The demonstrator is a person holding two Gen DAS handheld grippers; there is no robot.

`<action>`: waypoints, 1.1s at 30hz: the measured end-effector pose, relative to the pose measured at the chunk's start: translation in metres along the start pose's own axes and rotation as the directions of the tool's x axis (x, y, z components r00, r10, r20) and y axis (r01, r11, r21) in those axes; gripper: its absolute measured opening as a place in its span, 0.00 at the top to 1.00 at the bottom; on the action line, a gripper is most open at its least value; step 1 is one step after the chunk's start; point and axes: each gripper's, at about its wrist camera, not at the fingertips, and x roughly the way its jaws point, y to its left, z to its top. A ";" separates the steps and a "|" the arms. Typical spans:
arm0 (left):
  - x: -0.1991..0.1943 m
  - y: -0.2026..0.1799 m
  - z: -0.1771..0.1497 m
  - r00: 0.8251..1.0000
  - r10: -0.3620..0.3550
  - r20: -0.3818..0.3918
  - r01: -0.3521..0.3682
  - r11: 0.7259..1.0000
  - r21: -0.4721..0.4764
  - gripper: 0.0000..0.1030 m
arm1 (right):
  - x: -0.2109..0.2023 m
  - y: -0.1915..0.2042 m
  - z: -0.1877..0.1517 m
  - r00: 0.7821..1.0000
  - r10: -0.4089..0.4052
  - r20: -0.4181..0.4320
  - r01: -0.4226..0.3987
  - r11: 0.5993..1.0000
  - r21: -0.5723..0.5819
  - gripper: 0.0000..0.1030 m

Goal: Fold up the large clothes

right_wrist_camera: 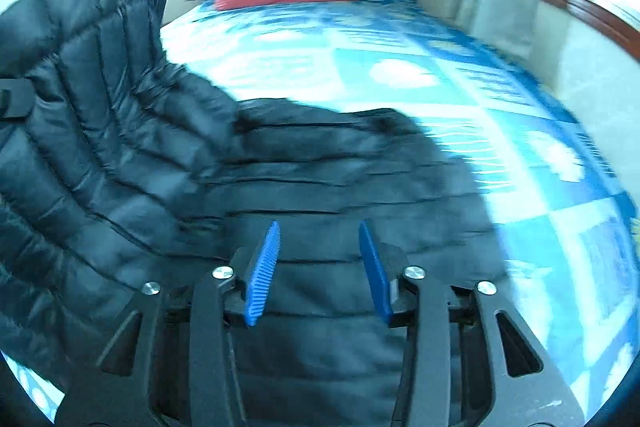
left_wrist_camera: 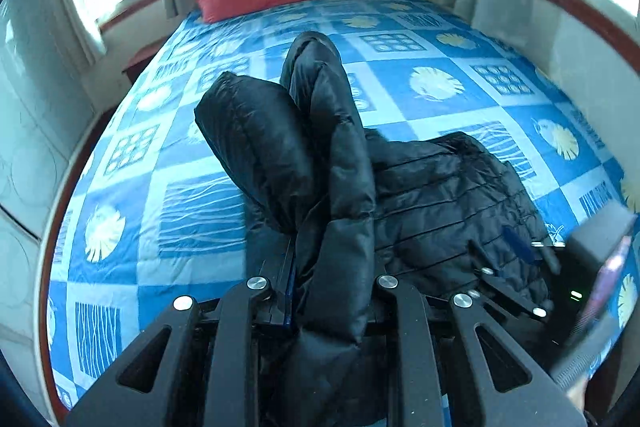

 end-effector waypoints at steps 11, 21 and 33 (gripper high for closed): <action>0.042 -0.139 -0.002 1.000 0.004 -0.022 -0.002 0.994 0.109 0.79 | -0.005 -0.095 -0.035 0.989 -0.138 -0.046 0.143 0.983 0.119 0.56; 0.081 -0.203 -0.031 0.999 0.026 -0.036 -0.020 0.988 0.156 0.77 | -0.002 -0.139 -0.068 0.982 -0.160 -0.098 0.176 0.966 0.189 0.55; 0.069 -0.222 -0.032 0.997 0.075 -0.011 -0.072 0.980 0.185 0.71 | 0.006 -0.151 -0.081 0.979 -0.161 -0.125 0.184 0.962 0.201 0.55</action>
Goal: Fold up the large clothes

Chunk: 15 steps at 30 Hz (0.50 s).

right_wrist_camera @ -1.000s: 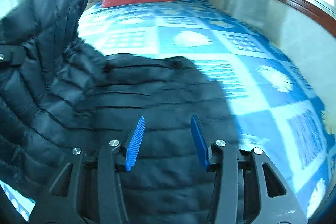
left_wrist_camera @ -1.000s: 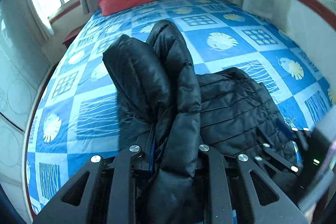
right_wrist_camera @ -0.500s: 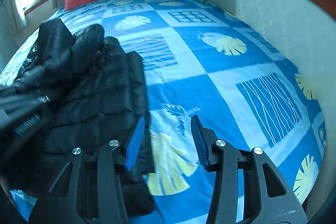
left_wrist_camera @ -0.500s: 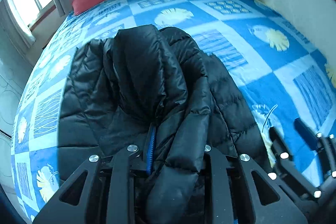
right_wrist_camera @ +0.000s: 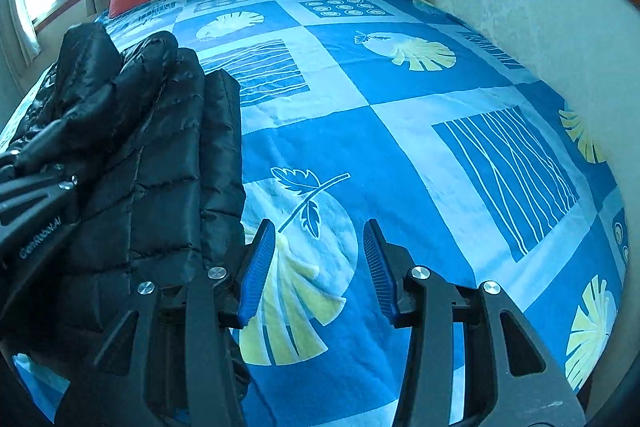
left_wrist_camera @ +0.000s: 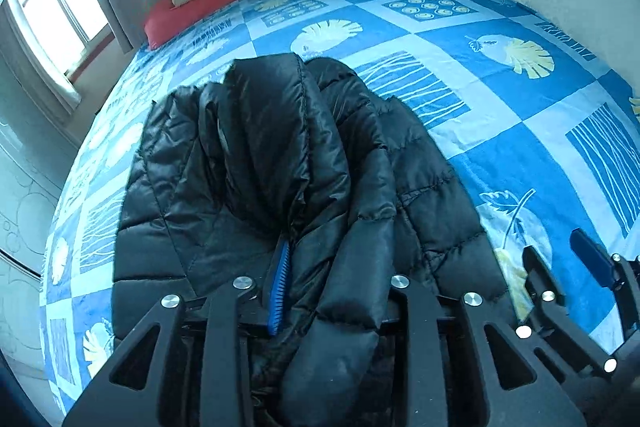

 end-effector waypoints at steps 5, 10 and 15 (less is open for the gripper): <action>-0.031 -0.003 0.009 0.998 -0.041 0.041 0.042 0.999 -0.030 0.50 | -0.005 -0.010 0.001 1.000 -0.014 0.009 0.013 1.000 0.014 0.55; -0.077 -0.008 0.023 0.980 -0.162 0.114 0.165 0.986 -0.015 0.50 | -0.015 -0.020 0.004 0.999 -0.027 0.023 0.026 0.999 0.034 0.55; -0.125 0.007 0.027 0.955 -0.152 0.255 0.144 0.988 0.047 0.45 | -0.032 -0.017 0.013 0.998 -0.018 0.057 0.016 0.999 0.033 0.55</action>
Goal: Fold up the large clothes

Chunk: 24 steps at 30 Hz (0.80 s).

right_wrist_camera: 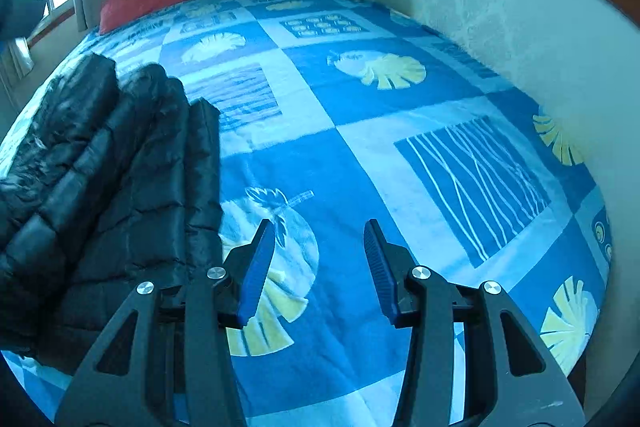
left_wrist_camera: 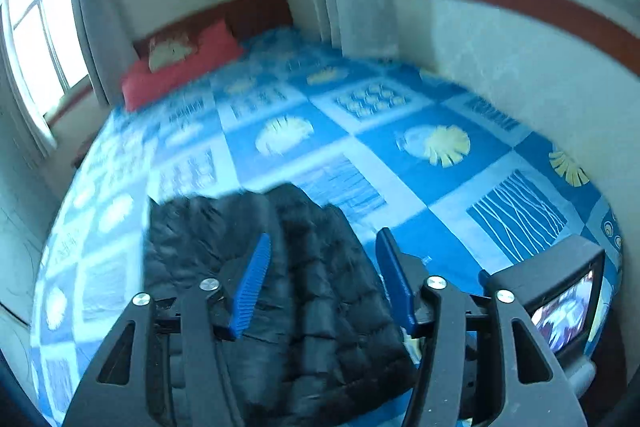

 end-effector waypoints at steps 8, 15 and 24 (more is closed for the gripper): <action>0.002 0.120 -0.036 0.974 0.227 -0.002 -0.226 0.971 -0.081 0.43 | -0.031 0.047 0.028 0.991 0.123 0.058 -0.121 0.992 -0.041 0.51; 0.036 0.218 -0.106 0.959 0.248 -0.139 -0.277 0.928 -0.251 0.37 | -0.026 0.104 0.044 0.945 0.327 -0.012 -0.327 0.945 -0.029 0.24; 0.070 0.225 -0.148 0.963 0.159 -0.217 -0.220 0.930 -0.293 0.37 | 0.001 0.134 0.029 0.938 0.315 -0.146 -0.326 0.944 -0.056 0.68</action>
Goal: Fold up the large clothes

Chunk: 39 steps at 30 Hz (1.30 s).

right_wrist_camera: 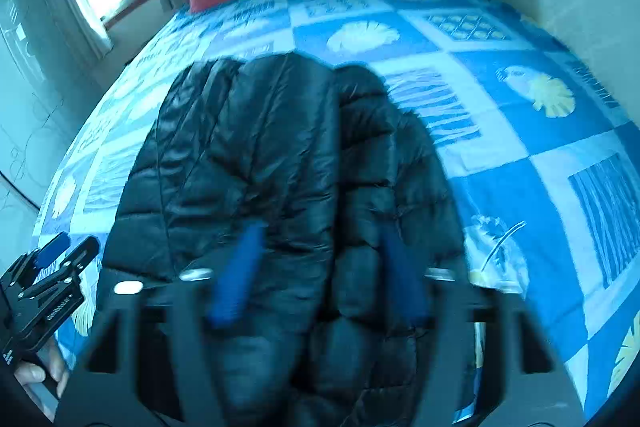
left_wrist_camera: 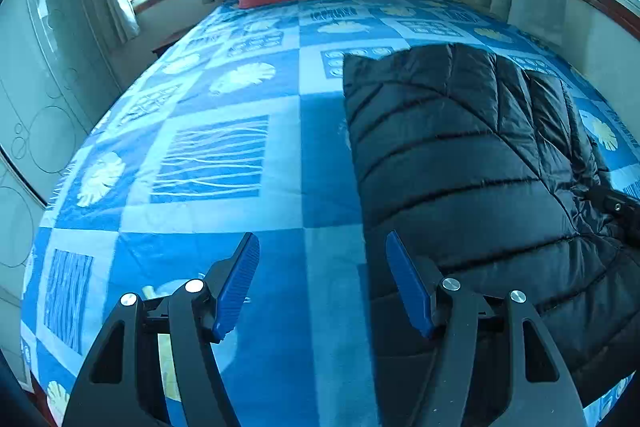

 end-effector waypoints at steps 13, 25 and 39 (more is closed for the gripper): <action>0.001 -0.026 0.003 0.995 -0.098 -0.004 0.098 0.995 0.000 0.36 | 0.005 -0.044 -0.004 0.976 -0.211 0.048 0.215 0.971 -0.103 0.93; 0.034 -0.093 -0.021 1.000 0.005 0.014 -0.007 0.988 0.153 0.62 | 0.046 -0.072 -0.021 0.983 -0.182 -0.028 0.179 0.980 -0.091 0.93; -0.026 -0.045 -0.021 0.987 -0.155 0.044 0.155 0.988 -0.016 0.39 | -0.074 -0.025 -0.021 0.983 -0.102 0.153 0.121 0.985 -0.121 0.76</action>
